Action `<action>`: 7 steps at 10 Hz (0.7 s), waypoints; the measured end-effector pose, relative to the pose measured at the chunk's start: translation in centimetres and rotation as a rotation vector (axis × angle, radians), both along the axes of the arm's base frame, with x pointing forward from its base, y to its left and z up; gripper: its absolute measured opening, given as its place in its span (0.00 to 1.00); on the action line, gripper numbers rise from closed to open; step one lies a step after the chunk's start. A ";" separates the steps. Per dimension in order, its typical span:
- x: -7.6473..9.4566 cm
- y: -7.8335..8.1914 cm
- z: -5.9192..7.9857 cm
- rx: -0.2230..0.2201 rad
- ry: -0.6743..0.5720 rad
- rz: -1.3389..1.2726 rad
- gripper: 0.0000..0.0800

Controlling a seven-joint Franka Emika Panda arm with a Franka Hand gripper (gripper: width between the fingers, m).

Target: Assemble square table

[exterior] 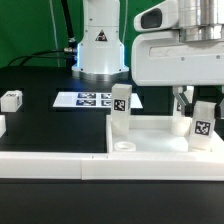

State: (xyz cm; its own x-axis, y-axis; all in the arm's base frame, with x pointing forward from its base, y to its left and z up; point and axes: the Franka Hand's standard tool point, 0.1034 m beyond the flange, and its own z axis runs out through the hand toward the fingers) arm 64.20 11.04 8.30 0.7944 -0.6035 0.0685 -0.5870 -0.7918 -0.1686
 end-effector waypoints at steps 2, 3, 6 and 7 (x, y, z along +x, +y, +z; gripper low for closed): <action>0.0 -0.5 -0.1 0.025 0.036 -0.217 0.38; -0.4 -0.4 -0.1 0.057 0.088 -0.431 0.38; -0.8 -0.5 -0.1 0.146 0.165 -0.848 0.38; -0.8 -0.7 -0.1 0.164 0.172 -0.930 0.38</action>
Offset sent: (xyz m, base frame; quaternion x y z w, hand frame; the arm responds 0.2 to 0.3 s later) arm -0.0223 0.0029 0.0025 -0.0896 -0.0666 0.4869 0.8663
